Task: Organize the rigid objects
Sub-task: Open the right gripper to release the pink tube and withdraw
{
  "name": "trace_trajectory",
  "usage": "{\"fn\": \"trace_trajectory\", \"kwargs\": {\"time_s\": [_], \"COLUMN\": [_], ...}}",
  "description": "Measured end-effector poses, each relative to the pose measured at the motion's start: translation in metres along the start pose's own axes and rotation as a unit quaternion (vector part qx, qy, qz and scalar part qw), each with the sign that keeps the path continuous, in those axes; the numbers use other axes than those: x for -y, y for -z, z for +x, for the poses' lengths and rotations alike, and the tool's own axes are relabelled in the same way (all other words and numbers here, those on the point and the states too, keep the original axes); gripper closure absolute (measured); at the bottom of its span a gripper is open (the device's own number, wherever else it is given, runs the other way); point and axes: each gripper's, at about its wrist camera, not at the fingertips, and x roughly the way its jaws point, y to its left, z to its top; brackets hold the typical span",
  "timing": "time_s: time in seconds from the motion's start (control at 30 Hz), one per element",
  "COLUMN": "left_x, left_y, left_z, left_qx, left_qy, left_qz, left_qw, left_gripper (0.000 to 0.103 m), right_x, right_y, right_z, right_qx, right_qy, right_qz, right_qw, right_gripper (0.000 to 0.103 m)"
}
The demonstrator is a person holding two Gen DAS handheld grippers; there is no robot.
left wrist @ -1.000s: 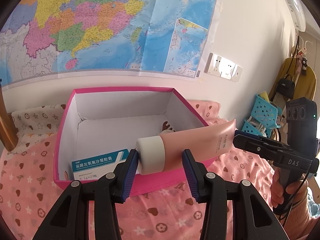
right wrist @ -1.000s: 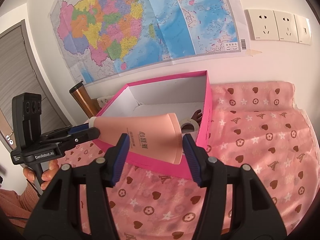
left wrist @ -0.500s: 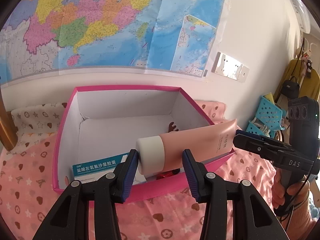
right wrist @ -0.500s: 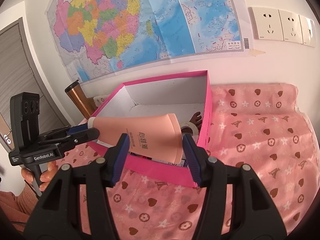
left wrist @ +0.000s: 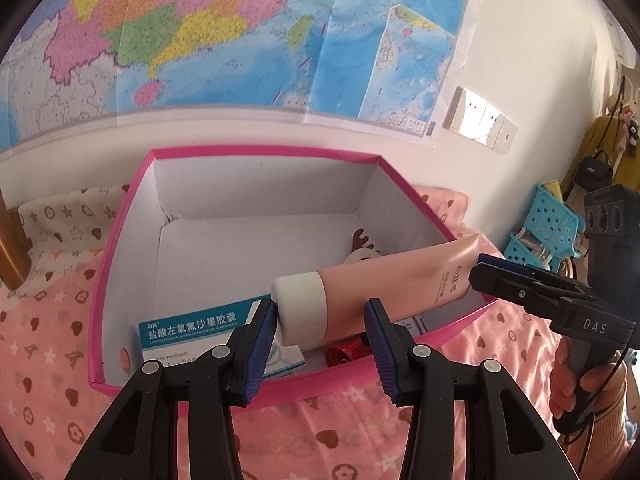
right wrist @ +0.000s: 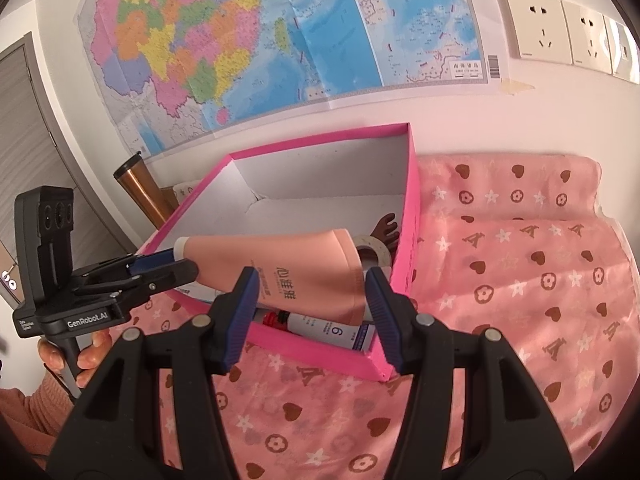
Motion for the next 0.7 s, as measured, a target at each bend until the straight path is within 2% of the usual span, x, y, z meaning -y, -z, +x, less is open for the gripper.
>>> {"fn": "trace_trajectory", "kwargs": {"time_s": [0.13, 0.3, 0.4, 0.47, 0.53, 0.6, 0.63, 0.7], "left_x": [-0.002, -0.002, -0.001, 0.0, 0.002, 0.004, 0.005, 0.007], "left_y": [0.001, 0.002, 0.007, 0.012, 0.018, 0.024, 0.027, 0.033], "left_z": [0.009, 0.01, 0.003, -0.005, -0.016, -0.026, -0.032, -0.041], "left_qx": [-0.014, -0.012, -0.002, 0.009, 0.029, 0.043, 0.05, 0.062], "left_qy": [-0.006, -0.023, -0.029, -0.026, -0.023, -0.02, -0.023, -0.029], "left_qz": [-0.005, -0.002, 0.003, 0.005, 0.009, 0.015, 0.017, 0.022], "left_qw": [0.9999, 0.9997, 0.9996, 0.9996, 0.9993, 0.9988, 0.9983, 0.9974], "left_gripper": [0.059, 0.059, 0.051, 0.037, 0.03, 0.017, 0.013, 0.007], "right_x": [-0.001, -0.005, -0.007, -0.01, -0.015, -0.024, -0.029, -0.04], "right_y": [-0.002, -0.004, -0.002, 0.001, 0.006, 0.013, 0.016, 0.027], "right_z": [0.006, 0.005, 0.001, -0.003, -0.009, -0.017, -0.019, -0.025], "right_qx": [-0.004, 0.004, 0.009, 0.012, 0.018, 0.029, 0.033, 0.044], "right_qy": [0.011, 0.025, 0.022, 0.022, 0.016, 0.015, 0.017, 0.023], "right_qz": [-0.001, -0.003, -0.005, -0.008, -0.012, -0.025, -0.034, -0.05], "right_qw": [1.0, 1.0, 1.0, 1.0, 1.0, 0.999, 0.999, 0.998], "right_gripper": [0.045, 0.044, 0.044, 0.044, 0.044, 0.043, 0.041, 0.031]}}
